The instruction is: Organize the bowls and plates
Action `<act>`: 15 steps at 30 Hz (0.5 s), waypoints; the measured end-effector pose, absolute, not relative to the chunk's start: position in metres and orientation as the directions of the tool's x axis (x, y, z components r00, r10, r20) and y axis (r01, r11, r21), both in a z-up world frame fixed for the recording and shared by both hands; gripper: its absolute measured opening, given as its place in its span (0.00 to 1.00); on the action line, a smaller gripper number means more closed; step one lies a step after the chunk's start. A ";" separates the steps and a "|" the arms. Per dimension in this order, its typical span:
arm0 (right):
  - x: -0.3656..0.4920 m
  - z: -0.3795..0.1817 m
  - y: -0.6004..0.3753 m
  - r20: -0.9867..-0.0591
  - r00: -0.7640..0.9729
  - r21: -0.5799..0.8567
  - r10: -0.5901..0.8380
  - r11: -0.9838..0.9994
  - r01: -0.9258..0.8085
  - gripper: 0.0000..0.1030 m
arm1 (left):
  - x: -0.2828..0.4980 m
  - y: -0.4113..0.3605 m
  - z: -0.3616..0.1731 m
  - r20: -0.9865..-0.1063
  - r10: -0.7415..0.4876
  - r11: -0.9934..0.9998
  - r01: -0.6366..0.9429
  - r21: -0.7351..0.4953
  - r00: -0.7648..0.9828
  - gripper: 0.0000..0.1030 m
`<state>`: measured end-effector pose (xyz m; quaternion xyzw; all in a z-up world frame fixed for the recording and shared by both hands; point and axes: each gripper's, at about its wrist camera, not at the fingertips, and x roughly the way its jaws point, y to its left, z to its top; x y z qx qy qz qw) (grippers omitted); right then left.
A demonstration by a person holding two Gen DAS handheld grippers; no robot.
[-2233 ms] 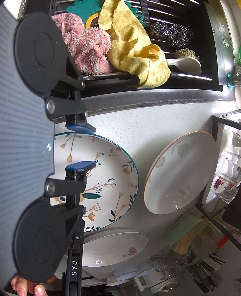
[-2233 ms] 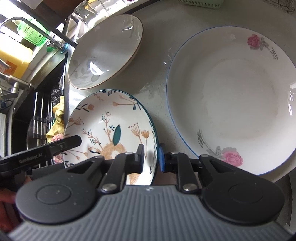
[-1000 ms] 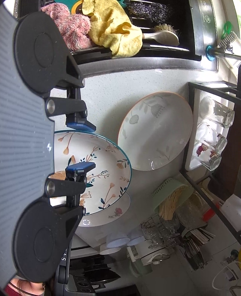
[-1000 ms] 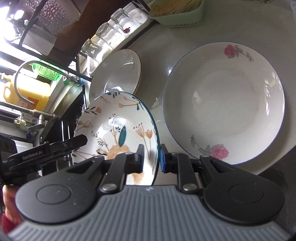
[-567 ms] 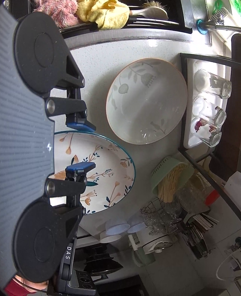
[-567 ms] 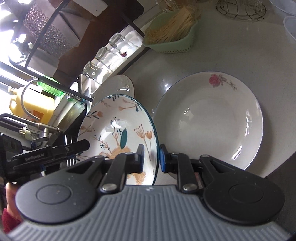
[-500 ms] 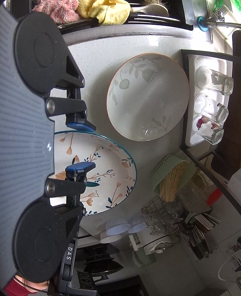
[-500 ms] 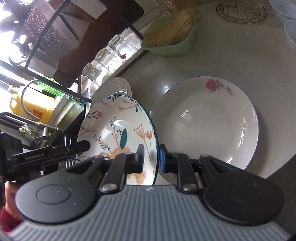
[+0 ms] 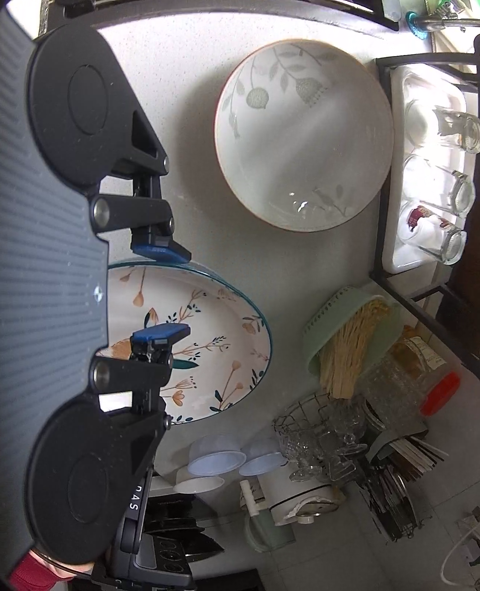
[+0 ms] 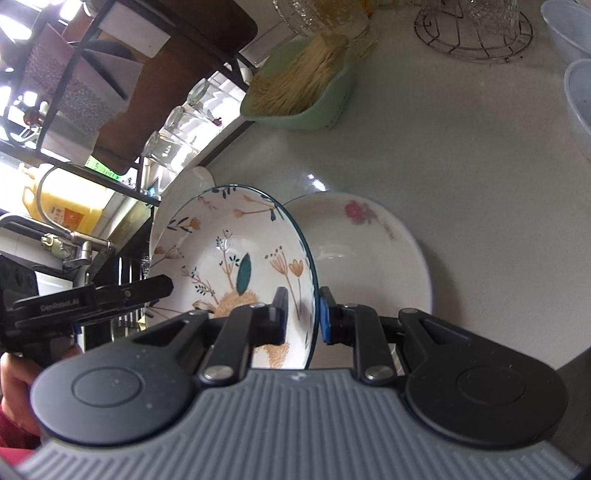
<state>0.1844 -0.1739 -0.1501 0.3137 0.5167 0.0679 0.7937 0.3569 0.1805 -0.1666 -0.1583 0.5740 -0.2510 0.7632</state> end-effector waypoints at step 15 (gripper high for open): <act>0.193 -0.187 -0.221 -0.773 0.458 0.582 0.439 0.778 0.238 0.21 | 0.365 0.115 -0.197 -0.871 -0.471 0.875 0.193 -0.443 0.135 0.38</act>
